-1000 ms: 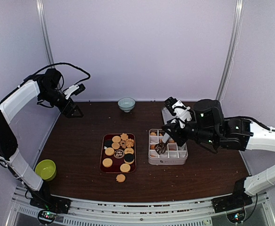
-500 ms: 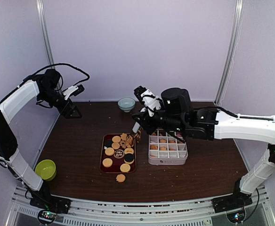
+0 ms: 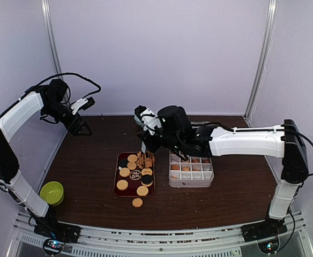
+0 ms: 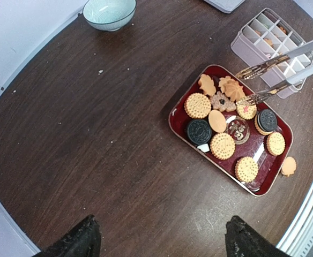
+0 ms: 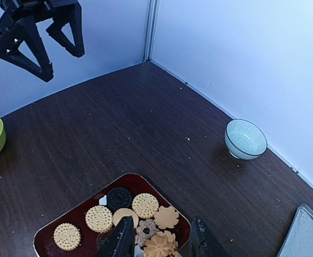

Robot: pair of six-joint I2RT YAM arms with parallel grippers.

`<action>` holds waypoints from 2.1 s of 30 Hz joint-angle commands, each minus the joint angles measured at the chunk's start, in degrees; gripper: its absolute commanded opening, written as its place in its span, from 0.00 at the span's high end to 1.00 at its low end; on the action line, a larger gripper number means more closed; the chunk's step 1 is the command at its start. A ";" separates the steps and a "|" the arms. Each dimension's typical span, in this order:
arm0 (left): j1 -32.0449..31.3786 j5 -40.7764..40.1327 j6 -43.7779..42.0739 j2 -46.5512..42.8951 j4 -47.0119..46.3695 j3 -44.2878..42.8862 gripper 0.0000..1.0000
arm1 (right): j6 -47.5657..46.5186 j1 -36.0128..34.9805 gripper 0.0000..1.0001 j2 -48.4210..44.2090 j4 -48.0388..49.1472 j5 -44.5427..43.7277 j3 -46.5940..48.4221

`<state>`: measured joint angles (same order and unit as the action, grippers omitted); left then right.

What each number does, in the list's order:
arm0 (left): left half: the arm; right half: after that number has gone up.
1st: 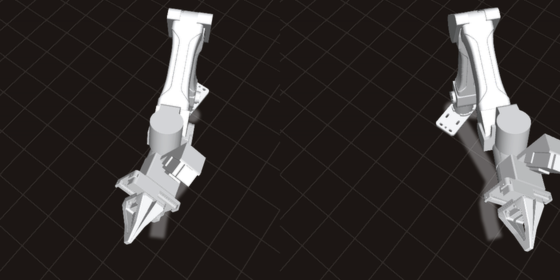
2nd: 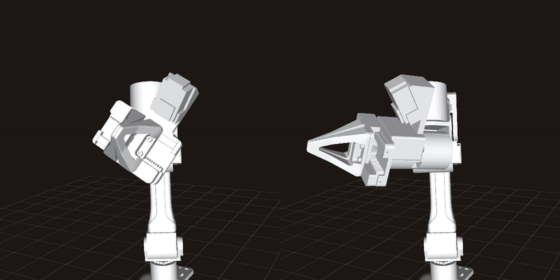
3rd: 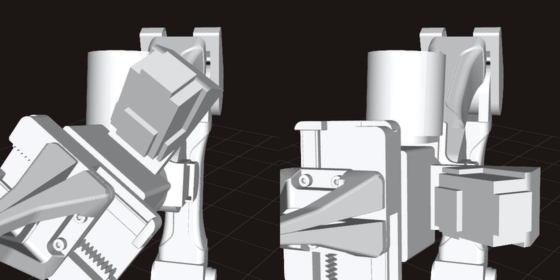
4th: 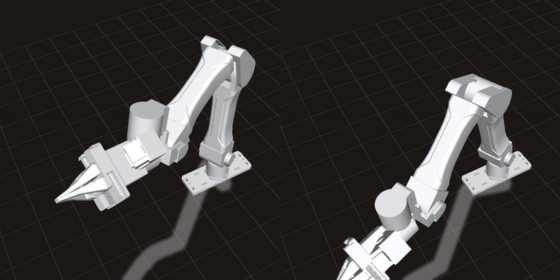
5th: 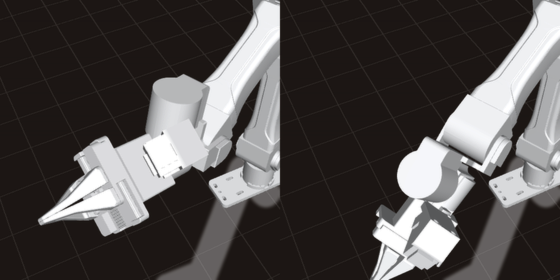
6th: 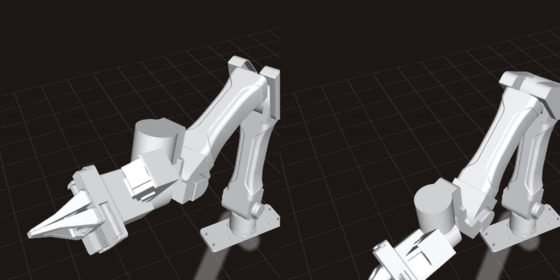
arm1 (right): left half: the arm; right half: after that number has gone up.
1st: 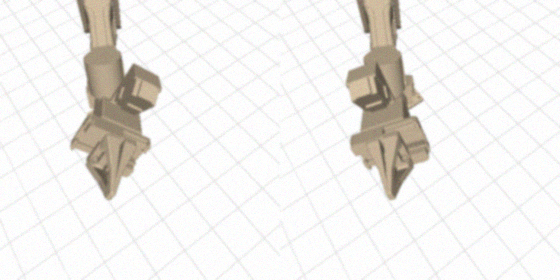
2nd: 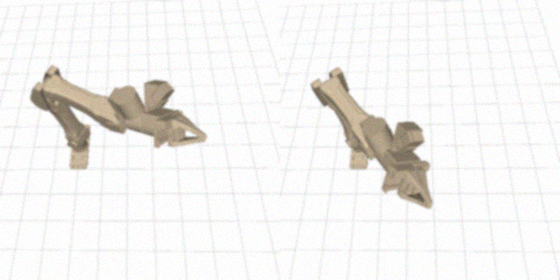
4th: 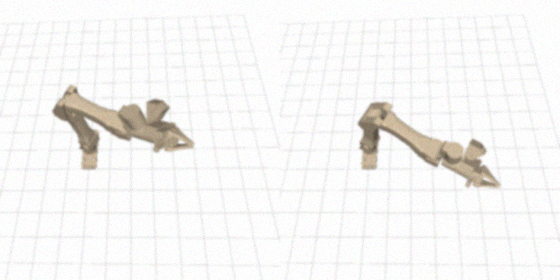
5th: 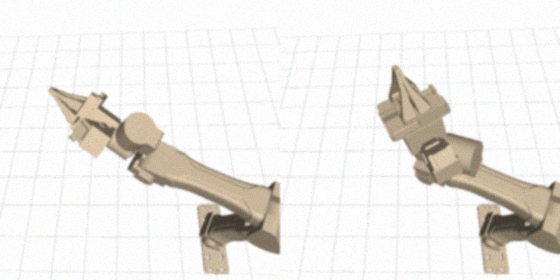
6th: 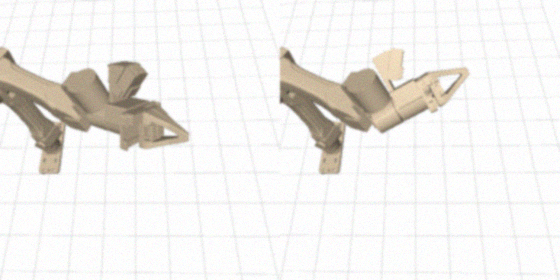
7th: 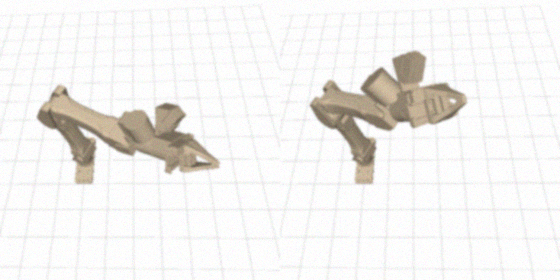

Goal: Pack the cookies
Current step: Pick up the fake cookies from the plate, then place the fake cookies in the empty pocket of the box.

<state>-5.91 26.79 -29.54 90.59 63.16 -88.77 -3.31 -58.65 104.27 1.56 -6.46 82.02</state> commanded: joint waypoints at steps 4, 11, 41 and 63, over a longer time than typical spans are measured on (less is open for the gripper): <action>0.67 0.01 -0.79 -1.27 -0.01 -0.18 0.17 | -0.28 1.29 0.65 2.07 2.77 0.67 3.95; 0.70 0.06 -0.80 -1.29 0.19 -0.33 0.17 | 0.64 1.31 0.65 3.18 1.86 2.91 3.44; 0.68 1.31 -0.59 -1.10 0.28 -0.88 0.18 | 2.48 1.29 0.83 -13.36 1.11 1.24 -5.67; 0.70 2.00 -0.52 -0.50 0.62 -1.22 0.18 | 8.94 1.42 0.82 -37.11 -6.81 -5.75 -29.30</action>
<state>-5.82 27.46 -29.65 90.59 63.20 -88.79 4.56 -57.45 67.22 -7.09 -10.09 53.25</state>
